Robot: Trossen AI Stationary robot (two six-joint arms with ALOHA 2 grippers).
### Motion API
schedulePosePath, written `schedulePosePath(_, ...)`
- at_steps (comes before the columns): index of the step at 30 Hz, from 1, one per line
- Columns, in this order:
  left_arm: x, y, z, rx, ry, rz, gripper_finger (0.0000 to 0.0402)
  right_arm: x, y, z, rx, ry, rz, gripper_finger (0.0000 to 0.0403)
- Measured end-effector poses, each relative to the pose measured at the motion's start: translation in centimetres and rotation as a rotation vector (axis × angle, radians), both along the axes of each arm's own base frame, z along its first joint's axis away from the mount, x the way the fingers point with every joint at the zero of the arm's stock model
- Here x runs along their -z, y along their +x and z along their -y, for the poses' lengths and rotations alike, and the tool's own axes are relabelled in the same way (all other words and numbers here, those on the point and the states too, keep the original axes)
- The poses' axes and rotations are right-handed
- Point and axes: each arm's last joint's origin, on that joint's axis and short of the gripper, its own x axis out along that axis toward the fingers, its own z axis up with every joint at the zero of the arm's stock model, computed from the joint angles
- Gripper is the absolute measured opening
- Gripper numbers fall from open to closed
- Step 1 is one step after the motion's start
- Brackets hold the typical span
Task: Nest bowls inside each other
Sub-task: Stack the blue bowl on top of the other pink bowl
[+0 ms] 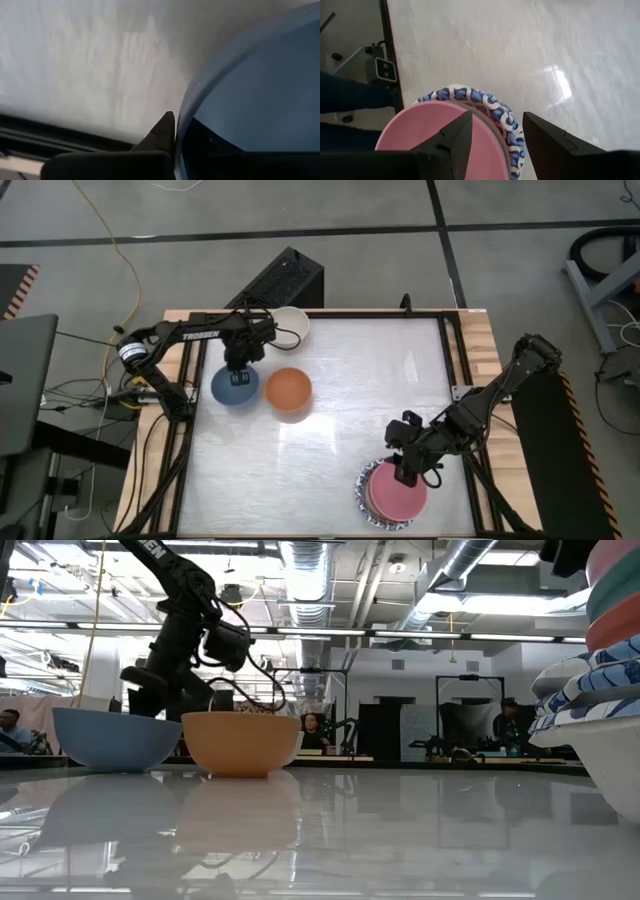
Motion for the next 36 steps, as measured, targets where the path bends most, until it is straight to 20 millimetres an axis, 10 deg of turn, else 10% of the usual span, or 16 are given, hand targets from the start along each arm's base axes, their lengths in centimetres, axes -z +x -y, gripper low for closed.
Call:
schedulePosePath(12,-2.3,-0.7,0.9,-0.312,0.011,0.140,0.0001,0.1,0.1,0.9,0.197,-0.038,0.031,0.0196)
schedulePosePath(36,-8.5,-4.3,4.3,-0.766,-0.143,0.439,0.0000,-0.5,5.3,11.4,0.735,0.210,0.110,0.0196)
